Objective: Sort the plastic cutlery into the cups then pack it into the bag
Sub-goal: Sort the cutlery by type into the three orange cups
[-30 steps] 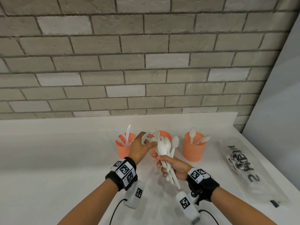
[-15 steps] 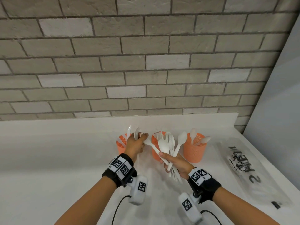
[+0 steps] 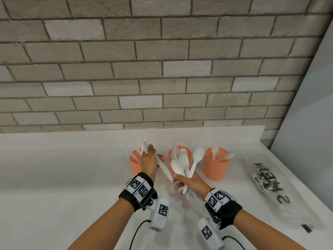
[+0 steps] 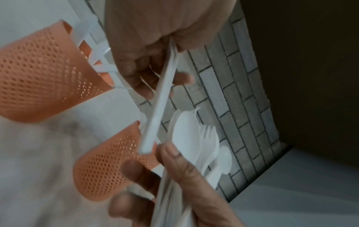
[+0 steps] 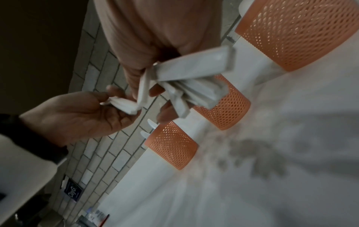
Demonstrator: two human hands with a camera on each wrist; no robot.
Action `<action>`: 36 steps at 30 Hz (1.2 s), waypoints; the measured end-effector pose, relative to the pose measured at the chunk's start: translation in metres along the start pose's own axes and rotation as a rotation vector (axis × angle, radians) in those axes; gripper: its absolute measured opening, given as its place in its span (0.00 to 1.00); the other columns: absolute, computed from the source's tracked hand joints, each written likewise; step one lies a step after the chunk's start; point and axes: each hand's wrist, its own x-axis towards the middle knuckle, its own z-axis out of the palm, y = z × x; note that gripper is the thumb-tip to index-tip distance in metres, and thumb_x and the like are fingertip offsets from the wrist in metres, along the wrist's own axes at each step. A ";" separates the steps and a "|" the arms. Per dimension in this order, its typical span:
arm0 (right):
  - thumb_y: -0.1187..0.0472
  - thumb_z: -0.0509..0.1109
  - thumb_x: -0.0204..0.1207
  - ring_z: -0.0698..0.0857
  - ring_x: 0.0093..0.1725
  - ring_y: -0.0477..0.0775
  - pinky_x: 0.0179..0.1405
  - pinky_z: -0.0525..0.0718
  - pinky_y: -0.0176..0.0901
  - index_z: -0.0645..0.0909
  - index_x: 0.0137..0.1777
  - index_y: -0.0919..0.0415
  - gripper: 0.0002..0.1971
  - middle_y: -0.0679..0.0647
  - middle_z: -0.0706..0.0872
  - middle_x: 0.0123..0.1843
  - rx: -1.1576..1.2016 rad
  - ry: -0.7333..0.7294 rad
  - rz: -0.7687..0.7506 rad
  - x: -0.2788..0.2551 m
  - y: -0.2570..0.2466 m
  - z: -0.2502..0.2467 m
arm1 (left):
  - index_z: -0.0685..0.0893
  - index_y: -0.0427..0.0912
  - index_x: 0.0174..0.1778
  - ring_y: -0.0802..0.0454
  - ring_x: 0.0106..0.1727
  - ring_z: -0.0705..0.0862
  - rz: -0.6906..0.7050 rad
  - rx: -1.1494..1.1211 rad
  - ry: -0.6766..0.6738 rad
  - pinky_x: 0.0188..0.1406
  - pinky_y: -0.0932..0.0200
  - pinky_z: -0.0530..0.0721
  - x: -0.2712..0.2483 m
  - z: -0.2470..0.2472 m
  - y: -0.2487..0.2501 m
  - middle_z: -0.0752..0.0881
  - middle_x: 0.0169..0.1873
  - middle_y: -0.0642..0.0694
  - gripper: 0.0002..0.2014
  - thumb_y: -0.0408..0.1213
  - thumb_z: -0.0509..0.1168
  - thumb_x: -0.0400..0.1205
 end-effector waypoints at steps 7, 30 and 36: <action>0.67 0.71 0.76 0.76 0.17 0.43 0.14 0.73 0.34 0.77 0.50 0.60 0.07 0.57 0.79 0.31 -0.073 0.093 -0.066 0.005 0.004 0.001 | 0.79 0.43 0.31 0.55 0.21 0.70 0.137 0.381 -0.119 0.19 0.65 0.66 -0.004 0.001 -0.004 0.73 0.20 0.51 0.12 0.43 0.68 0.78; 0.64 0.68 0.78 0.72 0.14 0.39 0.13 0.69 0.31 0.74 0.47 0.56 0.05 0.50 0.71 0.26 -0.366 0.040 -0.065 -0.004 0.005 0.002 | 0.76 0.33 0.41 0.50 0.23 0.71 -0.022 0.019 0.152 0.23 0.62 0.71 0.029 -0.006 0.003 0.76 0.28 0.41 0.07 0.33 0.59 0.82; 0.65 0.68 0.77 0.70 0.14 0.40 0.14 0.68 0.35 0.74 0.38 0.57 0.08 0.51 0.71 0.25 -0.332 0.133 -0.062 0.002 0.010 -0.002 | 0.76 0.42 0.32 0.51 0.24 0.76 -0.072 -0.257 0.148 0.28 0.61 0.79 0.031 -0.017 0.007 0.79 0.22 0.47 0.17 0.43 0.56 0.86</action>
